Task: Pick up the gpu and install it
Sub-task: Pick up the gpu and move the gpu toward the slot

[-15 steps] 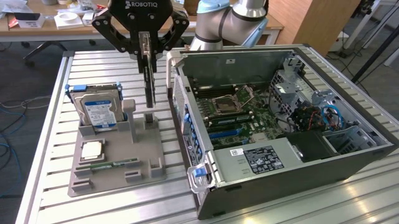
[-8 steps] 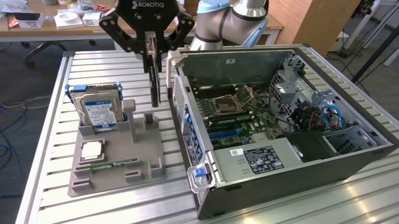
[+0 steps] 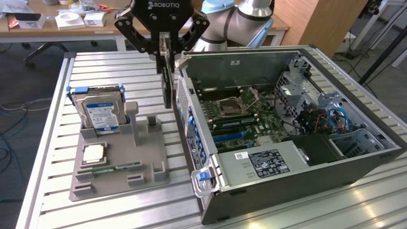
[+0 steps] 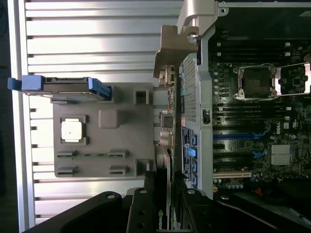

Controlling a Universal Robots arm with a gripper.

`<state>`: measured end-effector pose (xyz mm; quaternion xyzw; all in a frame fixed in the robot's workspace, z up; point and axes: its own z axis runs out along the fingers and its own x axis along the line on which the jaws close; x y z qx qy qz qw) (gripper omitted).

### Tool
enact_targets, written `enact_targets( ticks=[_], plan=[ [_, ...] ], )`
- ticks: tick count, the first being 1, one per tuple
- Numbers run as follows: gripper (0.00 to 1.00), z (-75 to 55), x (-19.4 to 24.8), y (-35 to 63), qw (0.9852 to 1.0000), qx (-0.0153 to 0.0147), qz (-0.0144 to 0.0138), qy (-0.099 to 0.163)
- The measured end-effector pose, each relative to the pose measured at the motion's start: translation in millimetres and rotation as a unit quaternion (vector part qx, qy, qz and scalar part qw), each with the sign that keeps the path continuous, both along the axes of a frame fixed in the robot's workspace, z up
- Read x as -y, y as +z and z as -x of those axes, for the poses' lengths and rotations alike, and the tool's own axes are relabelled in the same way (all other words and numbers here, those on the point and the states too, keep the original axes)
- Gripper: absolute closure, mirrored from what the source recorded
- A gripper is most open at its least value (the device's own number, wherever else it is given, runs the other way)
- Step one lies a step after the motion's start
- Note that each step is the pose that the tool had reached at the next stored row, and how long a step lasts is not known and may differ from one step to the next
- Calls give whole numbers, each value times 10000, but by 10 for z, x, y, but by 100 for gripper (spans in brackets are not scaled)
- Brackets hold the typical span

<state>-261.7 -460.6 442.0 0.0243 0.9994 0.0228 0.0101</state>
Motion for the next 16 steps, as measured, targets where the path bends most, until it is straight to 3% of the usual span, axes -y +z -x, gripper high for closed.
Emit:
enact_targets(
  ticks=[9,10,16],
  plan=[
    [74,-250,0,0,10000,0,0,0],
    [74,-346,0,0,10000,0,0,-1],
    [74,-536,0,0,10000,0,0,-1]
  ],
)
